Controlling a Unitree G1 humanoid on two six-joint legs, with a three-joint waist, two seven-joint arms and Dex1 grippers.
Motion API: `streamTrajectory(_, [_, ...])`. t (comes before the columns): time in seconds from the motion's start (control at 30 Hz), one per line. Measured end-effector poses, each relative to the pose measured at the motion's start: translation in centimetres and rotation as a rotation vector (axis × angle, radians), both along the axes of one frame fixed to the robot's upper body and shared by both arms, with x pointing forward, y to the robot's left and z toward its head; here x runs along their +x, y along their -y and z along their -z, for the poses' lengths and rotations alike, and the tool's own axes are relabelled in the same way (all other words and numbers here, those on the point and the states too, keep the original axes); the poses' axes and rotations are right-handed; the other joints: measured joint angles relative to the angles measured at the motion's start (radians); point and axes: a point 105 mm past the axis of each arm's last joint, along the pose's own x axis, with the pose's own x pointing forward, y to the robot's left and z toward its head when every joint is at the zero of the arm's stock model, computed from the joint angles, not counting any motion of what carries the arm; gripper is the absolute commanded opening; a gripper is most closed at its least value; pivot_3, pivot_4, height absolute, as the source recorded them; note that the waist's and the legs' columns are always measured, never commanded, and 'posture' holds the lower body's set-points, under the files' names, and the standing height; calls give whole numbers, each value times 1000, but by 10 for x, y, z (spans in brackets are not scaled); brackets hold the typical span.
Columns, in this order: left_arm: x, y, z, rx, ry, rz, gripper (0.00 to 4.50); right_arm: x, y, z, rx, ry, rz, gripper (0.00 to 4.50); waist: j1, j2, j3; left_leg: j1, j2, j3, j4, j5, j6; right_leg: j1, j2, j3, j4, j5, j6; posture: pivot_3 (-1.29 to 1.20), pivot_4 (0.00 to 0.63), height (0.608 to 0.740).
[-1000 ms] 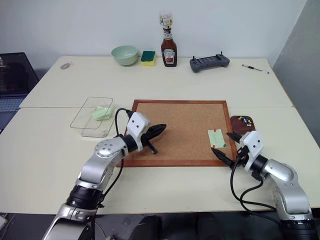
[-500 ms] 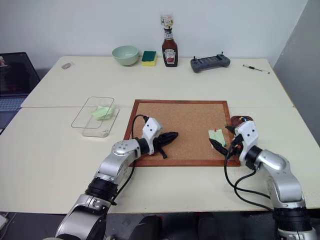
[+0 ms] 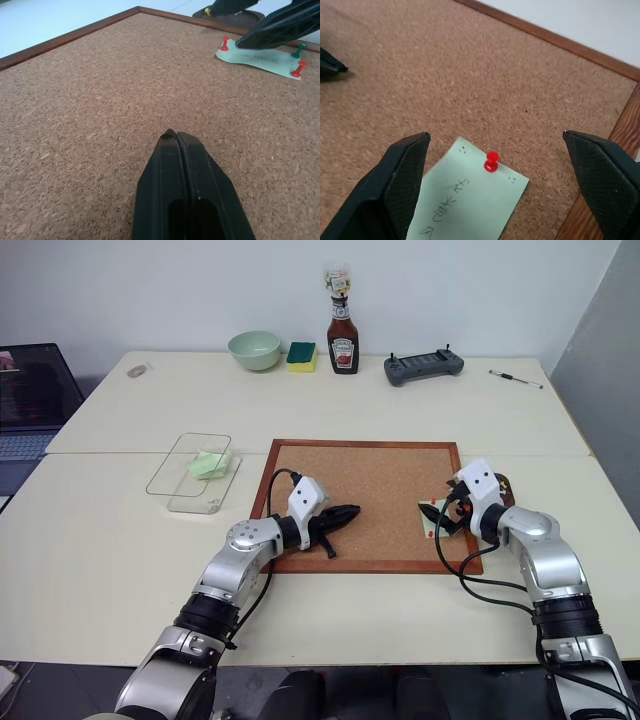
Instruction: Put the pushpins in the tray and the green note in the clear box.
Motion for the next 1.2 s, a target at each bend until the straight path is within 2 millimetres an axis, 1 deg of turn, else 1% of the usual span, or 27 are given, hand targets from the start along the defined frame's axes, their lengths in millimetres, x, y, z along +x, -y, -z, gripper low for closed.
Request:
streamTrajectory(0.03, [0, 0, 0, 0, 0, 0, 0, 1, 1, 1, -3, -3, 1, 3419, 0, 0, 0, 0, 0, 0, 0, 0, 0, 0, 0, 0, 0, 0, 0, 0, 150, 740])
streamTrajectory(0.1, [0, 0, 0, 1, 0, 0, 0, 2, 3, 2, -7, -4, 2, 3003, -1, 0, 0, 0, 0, 0, 0, 0, 0, 0, 0, 0, 0, 0, 0, 0, 150, 740])
streamTrajectory(0.13, [-1, 0, 0, 1, 0, -1, 0, 3, 3, 2, -13, -2, -2, 2882, -1, 0, 0, 0, 0, 0, 0, 0, 0, 0, 0, 0, 0, 0, 0, 0, 150, 740])
streamTrajectory(0.17, [-1, 0, 0, 1, -1, -1, 0, 4, 3, 3, -16, -5, -3, 2586, -1, 0, 0, 0, 0, 0, 0, 0, 0, 0, 0, 0, 0, 0, 0, 0, 150, 740])
streamTrajectory(0.2, [-1, 0, 0, 1, -1, -1, 0, 4, 3, 3, -18, -5, -3, 2515, -1, 0, 0, 0, 0, 0, 0, 0, 0, 0, 0, 0, 0, 0, 0, 0, 150, 740])
streamTrajectory(0.23, [-1, 0, 1, 0, -1, 0, 0, 5, 3, 2, -24, -2, -6, 2263, -1, 0, 0, 0, 0, 0, 0, 0, 0, 0, 0, 0, 0, 0, 0, 0, 150, 740])
streamTrajectory(0.3, [-1, 0, 1, 0, -2, 0, 0, 6, 2, 1, -32, 7, -12, 1985, -1, 0, 0, 0, 0, 0, 0, 0, 0, 0, 0, 0, 0, 0, 0, 0, 150, 740])
streamTrajectory(0.4, [-1, 0, 1, 1, -2, 0, 0, 6, 1, 2, -36, 3, -21, 1275, -1, 0, 0, 0, 0, 0, 0, 0, 0, 0, 0, 0, 0, 0, 0, 0, 150, 740])
streamTrajectory(0.47, [-1, 0, 1, 1, -3, 0, 0, 5, -1, 3, -38, 2, -31, 918, -1, 0, 0, 0, 0, 0, 0, 0, 0, 0, 0, 0, 0, 0, 0, 0, 150, 740])
streamTrajectory(0.5, [-1, 0, 1, 1, -3, 0, 0, 5, -2, 4, -41, -1, -39, 646, -1, 0, 0, 0, 0, 0, 0, 0, 0, 0, 0, 0, 0, 0, 0, 0, 150, 740])
streamTrajectory(0.63, [-1, 0, 1, 1, -3, 0, 0, 4, -5, 5, -46, -3, -57, 13, -1, 0, 0, 0, 0, 0, 0, 0, 0, 0, 0, 0, 0, 0, 0, 0, 150, 740])
streamTrajectory(0.93, [-2, 0, 1, 4, -4, 1, 0, 4, -5, 4, -34, -2, -59, 13, -1, 0, 0, 0, 0, 0, 0, 0, 0, 0, 0, 0, 0, 0, 0, 0, 150, 740])
streamTrajectory(1.07, [-2, -1, 1, 31, -7, 10, 0, 3, -7, 1, -30, 5, -56, 13, -1, 0, 0, 0, 0, 0, 0, 0, 0, 0, 0, 0, 0, 0, 0, 0, 150, 740])
streamTrajectory(1.13, [-2, -1, 2, 47, -3, 16, 0, 3, -8, -7, -23, 33, -58, 13, -1, 0, 0, 0, 0, 0, 0, 0, 0, 0, 0, 0, 0, 0, 0, 0, 150, 740])
streamTrajectory(1.2, [-2, -2, 2, 51, -4, 17, 0, 3, -8, -20, -11, 81, -59, 13, -1, 1, 0, 0, 0, 0, 0, 0, 0, 0, 0, 0, 0, 0, 0, 0, 150, 740])
